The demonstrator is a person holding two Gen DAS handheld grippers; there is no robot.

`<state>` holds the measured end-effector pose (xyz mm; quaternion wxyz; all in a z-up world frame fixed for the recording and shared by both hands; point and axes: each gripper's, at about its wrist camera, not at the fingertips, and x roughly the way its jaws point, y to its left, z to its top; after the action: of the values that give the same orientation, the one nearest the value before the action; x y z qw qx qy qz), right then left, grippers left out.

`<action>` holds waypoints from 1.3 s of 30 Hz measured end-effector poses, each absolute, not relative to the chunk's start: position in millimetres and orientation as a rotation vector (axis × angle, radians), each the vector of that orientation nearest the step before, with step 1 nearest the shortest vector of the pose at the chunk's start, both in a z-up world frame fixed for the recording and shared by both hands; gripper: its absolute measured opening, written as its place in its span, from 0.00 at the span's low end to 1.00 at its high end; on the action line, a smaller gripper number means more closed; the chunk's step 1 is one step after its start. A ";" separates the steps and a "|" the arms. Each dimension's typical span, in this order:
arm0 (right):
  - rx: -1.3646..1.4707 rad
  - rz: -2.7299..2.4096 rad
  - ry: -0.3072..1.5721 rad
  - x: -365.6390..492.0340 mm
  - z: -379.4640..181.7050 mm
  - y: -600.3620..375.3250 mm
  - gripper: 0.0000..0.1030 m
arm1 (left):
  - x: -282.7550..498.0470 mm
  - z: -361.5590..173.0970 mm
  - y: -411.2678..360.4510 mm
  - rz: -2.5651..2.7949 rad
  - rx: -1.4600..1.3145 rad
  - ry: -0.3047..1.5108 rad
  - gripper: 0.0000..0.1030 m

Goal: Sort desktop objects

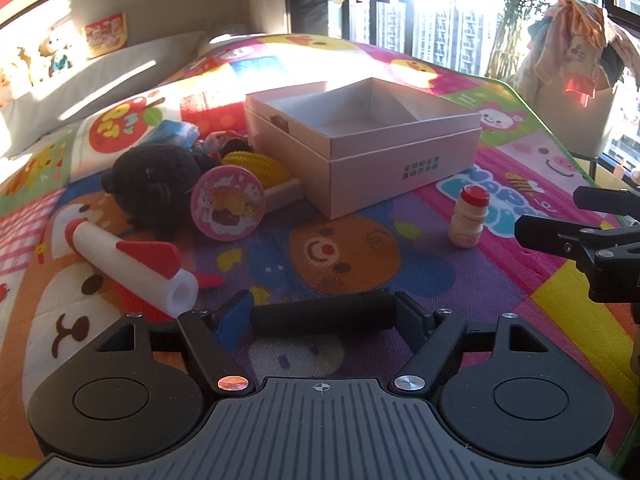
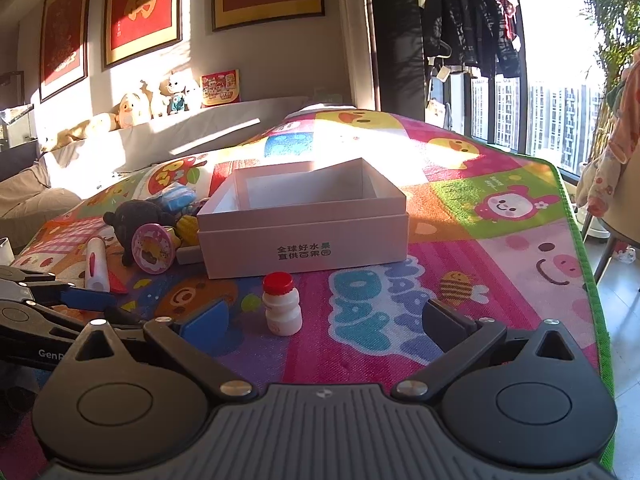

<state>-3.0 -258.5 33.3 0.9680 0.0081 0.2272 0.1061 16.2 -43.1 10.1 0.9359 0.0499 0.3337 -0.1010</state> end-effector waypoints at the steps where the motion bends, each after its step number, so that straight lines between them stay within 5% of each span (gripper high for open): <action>1: 0.008 0.216 0.467 -1.4 33.4 -256.7 1.00 | 13.9 10.7 -43.0 -0.206 0.105 0.681 0.78; 6: -0.118 0.255 0.500 5.2 32.3 -234.8 0.89 | -4.5 13.3 -39.3 -0.219 0.107 0.686 0.77; 10: -0.243 0.256 0.513 15.9 29.6 -211.8 0.59 | -19.5 10.5 -32.9 -0.227 0.106 0.707 0.77; 15: -0.275 0.261 0.564 38.5 25.5 -198.4 0.49 | -29.5 8.4 -25.2 -0.222 0.077 0.719 0.83; 18: -0.241 0.271 0.627 49.7 23.2 -199.1 0.25 | -29.9 9.8 -24.1 -0.221 0.061 0.710 0.89; 31: -0.234 0.306 0.627 4.2 45.2 -230.4 0.24 | -56.5 6.5 -25.0 -0.263 0.130 0.711 0.90; 39: -0.208 0.278 0.655 -11.6 41.1 -246.0 0.24 | -61.4 8.9 -24.0 -0.254 0.122 0.701 0.78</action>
<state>-11.6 -246.0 41.1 0.9321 -0.1016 0.3201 0.1357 -61.4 -24.0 8.9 0.9294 0.0598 0.3424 -0.1242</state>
